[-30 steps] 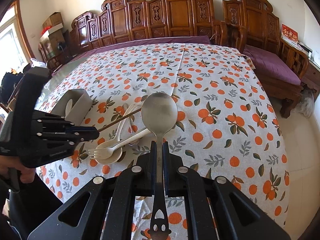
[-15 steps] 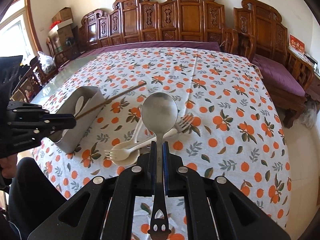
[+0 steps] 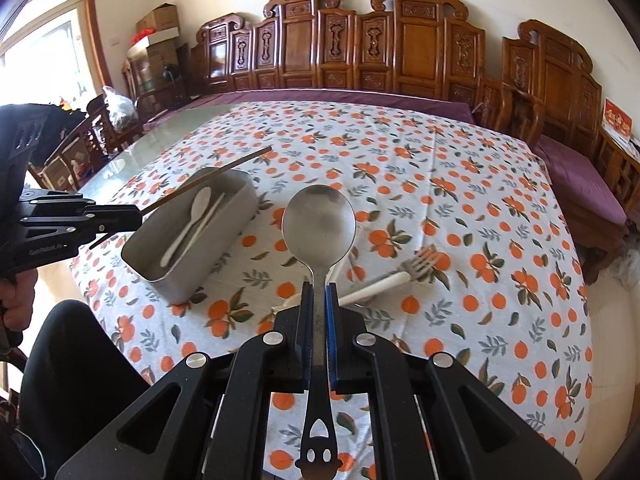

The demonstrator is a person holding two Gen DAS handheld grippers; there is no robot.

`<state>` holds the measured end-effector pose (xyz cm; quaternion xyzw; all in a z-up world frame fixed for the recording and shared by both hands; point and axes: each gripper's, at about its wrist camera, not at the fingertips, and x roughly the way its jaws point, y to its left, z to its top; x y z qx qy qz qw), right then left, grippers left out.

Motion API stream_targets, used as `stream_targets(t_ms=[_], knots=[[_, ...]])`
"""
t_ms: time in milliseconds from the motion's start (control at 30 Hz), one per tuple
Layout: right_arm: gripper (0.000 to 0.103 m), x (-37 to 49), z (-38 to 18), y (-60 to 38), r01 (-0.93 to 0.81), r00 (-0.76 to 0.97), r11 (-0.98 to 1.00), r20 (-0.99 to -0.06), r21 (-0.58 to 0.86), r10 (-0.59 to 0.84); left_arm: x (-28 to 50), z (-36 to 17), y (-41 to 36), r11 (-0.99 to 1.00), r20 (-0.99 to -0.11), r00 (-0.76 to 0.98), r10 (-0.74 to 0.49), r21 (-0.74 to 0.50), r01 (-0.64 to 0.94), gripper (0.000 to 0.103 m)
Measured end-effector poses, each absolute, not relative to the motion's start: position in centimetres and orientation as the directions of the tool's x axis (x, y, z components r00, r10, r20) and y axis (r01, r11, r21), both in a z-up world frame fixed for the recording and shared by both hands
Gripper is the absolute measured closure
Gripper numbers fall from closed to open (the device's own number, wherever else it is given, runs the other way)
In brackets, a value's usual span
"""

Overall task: Organize utensils
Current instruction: 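Carry the chopstick over the tray and open the left tool while the right tool carries the spoon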

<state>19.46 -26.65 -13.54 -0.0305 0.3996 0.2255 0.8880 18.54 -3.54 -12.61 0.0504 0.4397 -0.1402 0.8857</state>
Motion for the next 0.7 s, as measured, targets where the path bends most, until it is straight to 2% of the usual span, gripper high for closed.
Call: stream_targets(t_ms=[433, 700], knots=[[0.096, 21.1, -12.4, -21.8, -0.469, 0.567, 0.872, -0.709, 0.141, 0.419, 19.0, -14.2, 1.1, 0.977, -0.81, 0.57, -0.138, -0.016, 0.213, 0.099], [0.096, 22.0, -13.8, -19.3, -0.487, 0.536, 0.859, -0.722, 0.157, 0.437, 20.1, -16.2, 3.6, 0.985, -0.828, 0.548, -0.118, -0.028, 0.171, 0.099]])
